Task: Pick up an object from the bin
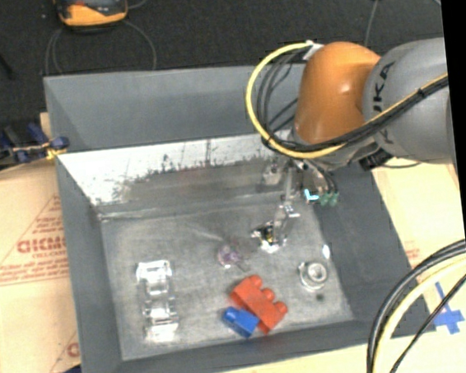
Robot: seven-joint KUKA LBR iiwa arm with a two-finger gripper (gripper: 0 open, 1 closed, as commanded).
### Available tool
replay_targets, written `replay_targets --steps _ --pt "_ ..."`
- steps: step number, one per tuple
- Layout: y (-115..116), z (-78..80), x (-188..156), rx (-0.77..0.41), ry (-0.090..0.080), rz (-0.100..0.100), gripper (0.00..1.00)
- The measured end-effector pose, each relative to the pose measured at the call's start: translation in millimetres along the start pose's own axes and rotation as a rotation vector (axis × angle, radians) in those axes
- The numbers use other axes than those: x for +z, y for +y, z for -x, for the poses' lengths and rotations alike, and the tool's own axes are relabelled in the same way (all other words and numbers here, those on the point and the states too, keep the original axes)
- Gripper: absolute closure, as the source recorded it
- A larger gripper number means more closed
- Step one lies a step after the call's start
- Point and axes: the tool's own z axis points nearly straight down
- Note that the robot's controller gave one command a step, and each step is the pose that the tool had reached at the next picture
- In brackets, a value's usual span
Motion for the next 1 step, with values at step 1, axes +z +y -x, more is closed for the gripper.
replay_targets --steps 1 --pt "-16.4 -8.4 87.0 -0.05 -0.016 0.0 0.0"
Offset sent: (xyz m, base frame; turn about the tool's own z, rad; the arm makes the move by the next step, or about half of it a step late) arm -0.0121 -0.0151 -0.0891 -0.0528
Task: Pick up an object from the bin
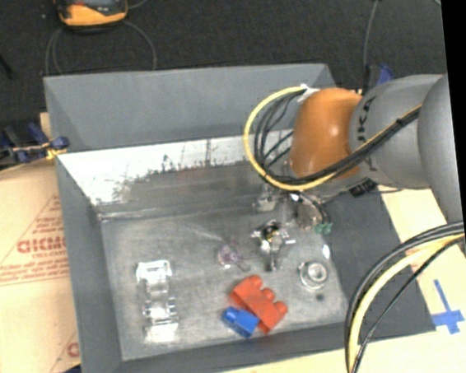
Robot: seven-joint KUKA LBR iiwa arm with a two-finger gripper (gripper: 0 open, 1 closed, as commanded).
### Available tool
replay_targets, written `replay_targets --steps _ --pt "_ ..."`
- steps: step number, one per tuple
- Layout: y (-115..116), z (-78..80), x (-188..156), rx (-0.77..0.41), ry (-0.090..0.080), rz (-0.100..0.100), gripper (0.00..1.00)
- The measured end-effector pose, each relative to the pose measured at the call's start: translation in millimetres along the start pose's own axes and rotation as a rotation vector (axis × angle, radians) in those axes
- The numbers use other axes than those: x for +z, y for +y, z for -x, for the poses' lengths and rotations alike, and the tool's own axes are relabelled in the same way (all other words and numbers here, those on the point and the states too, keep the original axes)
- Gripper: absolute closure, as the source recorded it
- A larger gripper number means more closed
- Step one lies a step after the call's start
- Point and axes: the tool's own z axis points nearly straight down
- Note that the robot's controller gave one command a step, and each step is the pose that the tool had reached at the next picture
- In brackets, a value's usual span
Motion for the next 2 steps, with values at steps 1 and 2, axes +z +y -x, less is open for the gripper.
replay_targets --steps 1,2 --pt "-10.0 -9.0 -30.9 0.004 0.004 -0.002 0.0" --pt "-12.0 -6.4 -28.9 0.054 0.002 0.0 0.0"
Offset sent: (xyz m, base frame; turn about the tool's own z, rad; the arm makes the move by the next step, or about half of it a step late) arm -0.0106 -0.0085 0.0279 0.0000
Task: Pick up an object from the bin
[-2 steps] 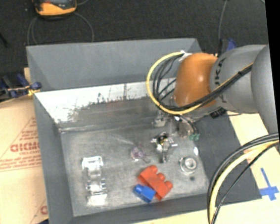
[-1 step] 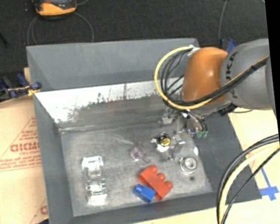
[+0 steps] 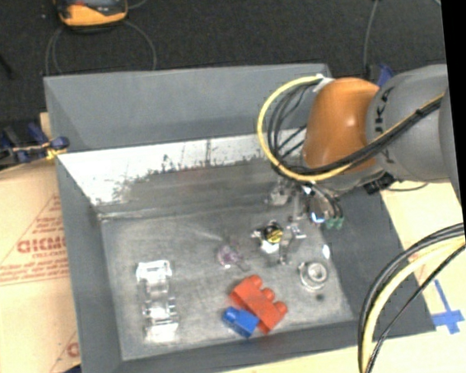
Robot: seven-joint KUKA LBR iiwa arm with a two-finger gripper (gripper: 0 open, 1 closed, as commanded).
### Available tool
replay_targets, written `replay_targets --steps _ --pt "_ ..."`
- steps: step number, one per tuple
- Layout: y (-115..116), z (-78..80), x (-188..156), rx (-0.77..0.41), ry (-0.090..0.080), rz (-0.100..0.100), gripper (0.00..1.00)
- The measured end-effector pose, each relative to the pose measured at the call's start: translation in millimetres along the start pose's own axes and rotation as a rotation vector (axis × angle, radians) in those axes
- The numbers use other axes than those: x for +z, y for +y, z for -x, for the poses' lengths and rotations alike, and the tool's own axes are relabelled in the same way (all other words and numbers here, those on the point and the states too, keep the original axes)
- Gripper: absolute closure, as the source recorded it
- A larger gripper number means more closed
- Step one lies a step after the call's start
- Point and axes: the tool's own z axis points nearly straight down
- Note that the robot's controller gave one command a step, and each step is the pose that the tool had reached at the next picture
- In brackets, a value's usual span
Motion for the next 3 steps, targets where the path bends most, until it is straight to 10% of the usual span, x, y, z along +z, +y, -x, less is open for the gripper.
replay_targets --steps 2,3 --pt "1.0 2.9 25.5 -0.01 0.002 -0.001 0.0" --pt "0.6 5.6 22.9 -0.011 -0.007 -0.002 1.0"
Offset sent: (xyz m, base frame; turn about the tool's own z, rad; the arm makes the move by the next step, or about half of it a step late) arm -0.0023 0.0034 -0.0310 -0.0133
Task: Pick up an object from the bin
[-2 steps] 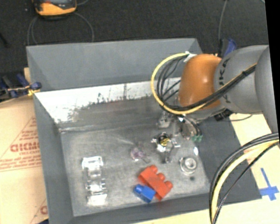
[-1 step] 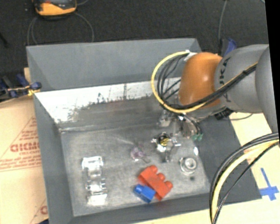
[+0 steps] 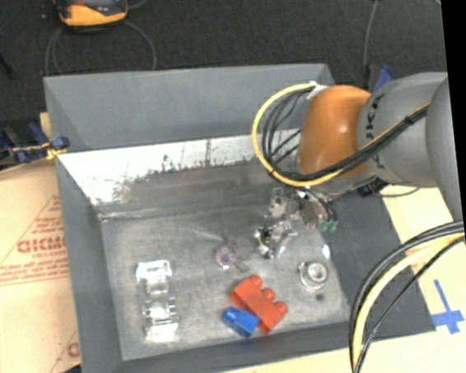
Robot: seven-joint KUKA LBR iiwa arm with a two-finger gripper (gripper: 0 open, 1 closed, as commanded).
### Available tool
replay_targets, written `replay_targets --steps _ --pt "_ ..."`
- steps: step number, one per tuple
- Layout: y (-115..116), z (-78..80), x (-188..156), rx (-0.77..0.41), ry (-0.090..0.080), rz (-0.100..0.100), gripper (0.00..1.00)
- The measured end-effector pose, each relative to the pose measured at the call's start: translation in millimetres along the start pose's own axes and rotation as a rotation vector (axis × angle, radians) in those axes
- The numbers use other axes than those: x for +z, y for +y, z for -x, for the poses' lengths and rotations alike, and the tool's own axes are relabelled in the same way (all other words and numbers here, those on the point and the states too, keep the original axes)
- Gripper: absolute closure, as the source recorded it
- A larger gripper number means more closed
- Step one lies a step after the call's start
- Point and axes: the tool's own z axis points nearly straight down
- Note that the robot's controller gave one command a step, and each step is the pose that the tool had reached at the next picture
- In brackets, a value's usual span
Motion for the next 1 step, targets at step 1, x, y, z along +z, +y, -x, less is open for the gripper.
replay_targets --steps 1 --pt "-1.8 4.8 -92.5 0.001 0.004 -0.001 1.0"
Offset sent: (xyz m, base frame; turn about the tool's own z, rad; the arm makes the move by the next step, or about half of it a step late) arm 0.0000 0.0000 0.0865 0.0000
